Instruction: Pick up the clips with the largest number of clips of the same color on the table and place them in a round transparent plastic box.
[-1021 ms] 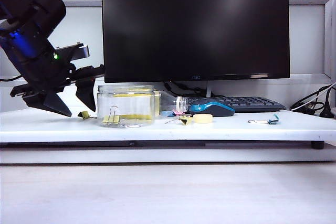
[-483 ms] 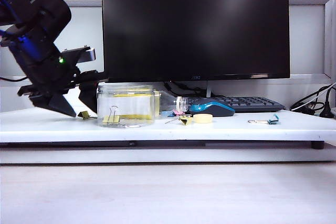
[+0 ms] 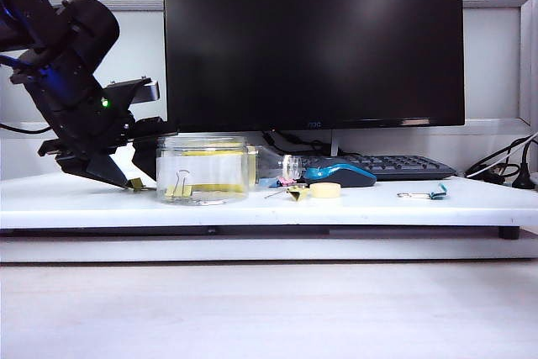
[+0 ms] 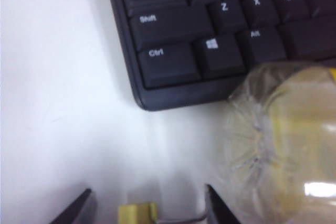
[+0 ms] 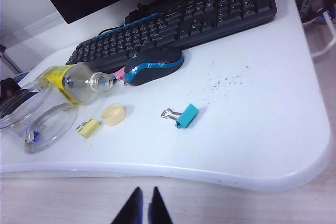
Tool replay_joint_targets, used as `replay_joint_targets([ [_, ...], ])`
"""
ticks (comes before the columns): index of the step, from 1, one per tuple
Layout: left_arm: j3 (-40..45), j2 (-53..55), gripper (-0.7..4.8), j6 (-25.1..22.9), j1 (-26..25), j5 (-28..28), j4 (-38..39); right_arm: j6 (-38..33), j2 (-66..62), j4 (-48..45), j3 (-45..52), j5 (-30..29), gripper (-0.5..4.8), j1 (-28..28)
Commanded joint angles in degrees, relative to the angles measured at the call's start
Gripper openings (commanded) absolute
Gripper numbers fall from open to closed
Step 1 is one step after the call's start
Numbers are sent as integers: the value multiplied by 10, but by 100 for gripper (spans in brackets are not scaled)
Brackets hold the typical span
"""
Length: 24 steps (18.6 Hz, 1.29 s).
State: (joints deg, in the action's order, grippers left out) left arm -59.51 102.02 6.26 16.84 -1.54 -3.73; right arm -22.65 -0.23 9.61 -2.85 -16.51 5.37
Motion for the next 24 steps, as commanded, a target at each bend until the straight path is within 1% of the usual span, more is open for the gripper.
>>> replay_joint_targets([
  [1,5,8,257,-4,0,3,40,2,1,-8,-2,3,30,0],
  [3,5,8,235,-6,0,3,55,2,1,-8,-2,5,30,0],
  [5,5,8,167,-19,0,2,70,2,1,-7,-2,13,30,0],
  [6,5,8,153,-21,0,3,78,2,1,-7,-2,14,30,0],
  [11,5,8,136,-28,0,5,88,2,1,-6,-2,14,30,0],
  [12,5,8,80,-29,0,5,88,2,1,-6,-2,14,30,0],
  [13,5,8,52,-28,0,5,88,2,1,-5,-2,13,30,0],
  [20,5,6,51,-28,0,11,89,2,1,-4,-2,13,30,0],
  [24,-7,-24,51,-29,0,18,95,2,1,-4,-2,13,30,0],
])
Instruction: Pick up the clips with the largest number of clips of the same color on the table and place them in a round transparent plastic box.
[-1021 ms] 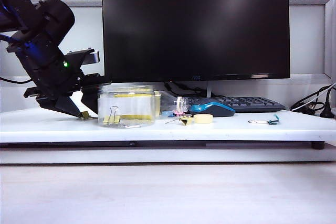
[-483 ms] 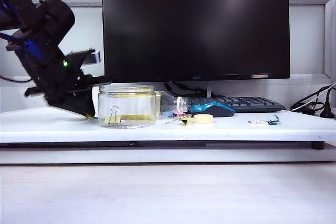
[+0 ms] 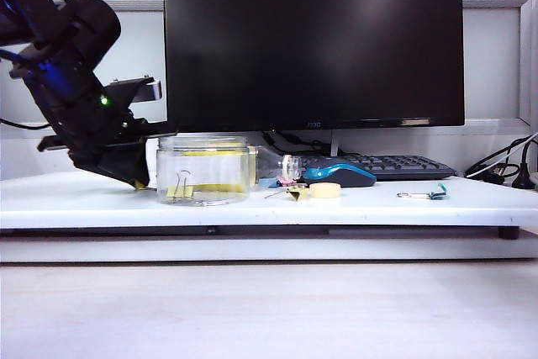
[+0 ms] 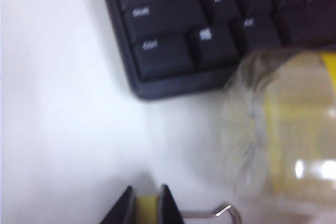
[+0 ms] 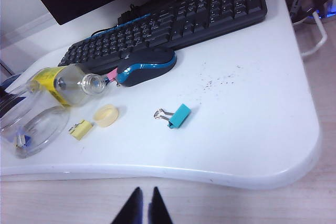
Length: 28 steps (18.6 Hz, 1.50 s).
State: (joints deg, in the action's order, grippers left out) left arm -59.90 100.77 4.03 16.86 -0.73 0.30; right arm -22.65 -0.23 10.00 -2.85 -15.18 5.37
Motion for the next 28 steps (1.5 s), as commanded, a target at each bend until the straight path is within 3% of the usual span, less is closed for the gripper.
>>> replay_joint_targets([
  [1,-12,-20,51,-8,0,9,62,2,1,-8,-2,0,30,0],
  [9,-41,-104,51,-21,0,7,78,2,1,-8,-2,0,30,0],
  [13,-41,-140,51,-1,0,-73,94,2,1,-8,-2,0,30,0],
  [16,-41,-151,51,24,0,-182,104,2,1,-8,-2,0,30,0],
  [20,-41,-151,51,19,0,-292,147,2,1,-8,-2,0,30,0],
  [23,-41,-151,51,-1,0,-315,173,2,1,-8,-2,0,30,0],
  [28,-41,-148,51,-21,11,-303,184,2,1,-8,-2,0,30,0],
])
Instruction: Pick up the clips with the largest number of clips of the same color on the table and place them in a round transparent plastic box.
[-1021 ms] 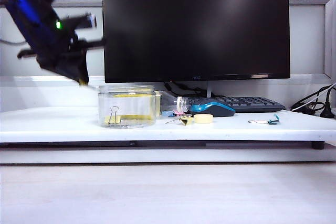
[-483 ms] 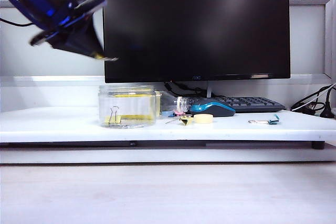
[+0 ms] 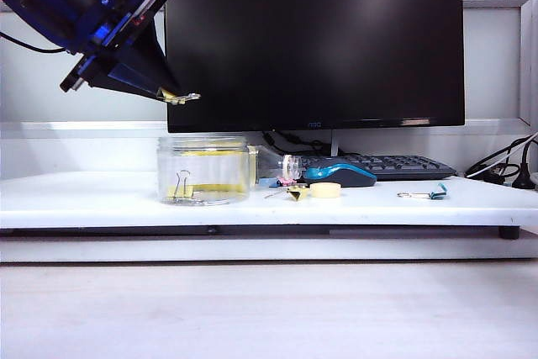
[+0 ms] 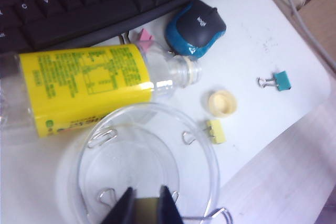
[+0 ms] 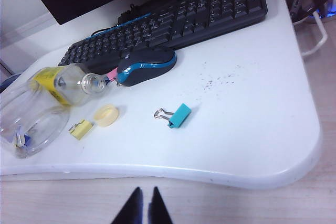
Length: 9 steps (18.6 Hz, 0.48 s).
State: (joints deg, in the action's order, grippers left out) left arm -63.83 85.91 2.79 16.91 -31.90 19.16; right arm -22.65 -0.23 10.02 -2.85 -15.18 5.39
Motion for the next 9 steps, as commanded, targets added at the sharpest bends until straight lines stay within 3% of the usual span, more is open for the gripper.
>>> replay_joint_targets([
  [1,-1,1,51,-11,25,31,-5,2,1,-8,-2,0,30,0],
  [7,-2,8,51,-50,108,176,-23,2,1,-9,-2,-2,30,0],
  [9,-1,9,51,-46,109,186,-24,2,1,-9,-2,-6,30,0],
])
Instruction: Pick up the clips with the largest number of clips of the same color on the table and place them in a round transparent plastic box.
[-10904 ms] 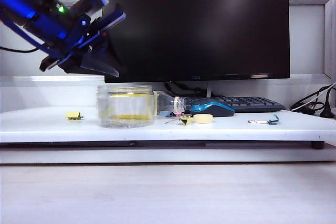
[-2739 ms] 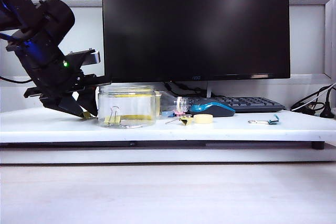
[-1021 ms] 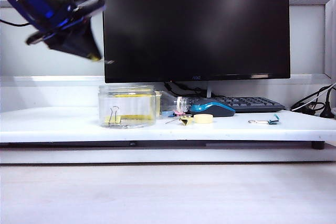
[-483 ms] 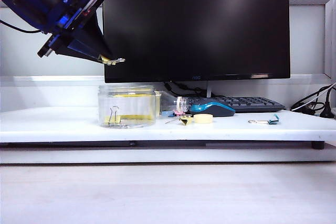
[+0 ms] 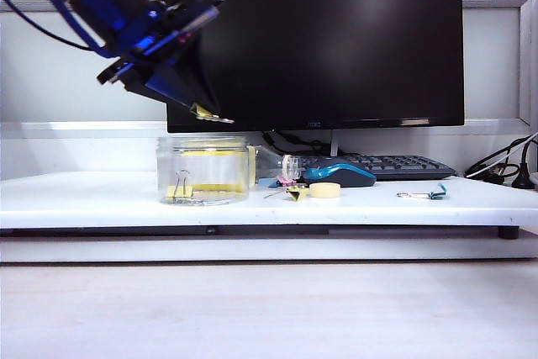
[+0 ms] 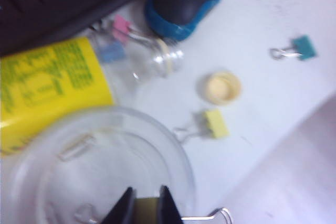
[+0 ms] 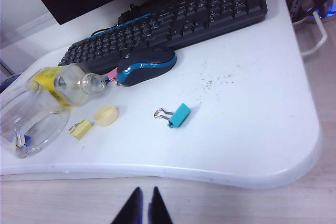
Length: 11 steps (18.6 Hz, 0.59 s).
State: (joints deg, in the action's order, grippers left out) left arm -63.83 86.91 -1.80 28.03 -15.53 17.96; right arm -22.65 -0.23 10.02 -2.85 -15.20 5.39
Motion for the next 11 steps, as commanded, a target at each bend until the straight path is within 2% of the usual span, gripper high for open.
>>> replay_joint_targets([
  [1,-1,-2,51,6,-3,26,-11,2,1,-11,-2,-15,30,0],
  [6,-1,-1,51,3,-3,26,-7,-18,1,-74,-2,-104,30,0],
  [11,-1,16,73,3,-3,27,0,-31,1,-107,-2,-133,30,0],
])
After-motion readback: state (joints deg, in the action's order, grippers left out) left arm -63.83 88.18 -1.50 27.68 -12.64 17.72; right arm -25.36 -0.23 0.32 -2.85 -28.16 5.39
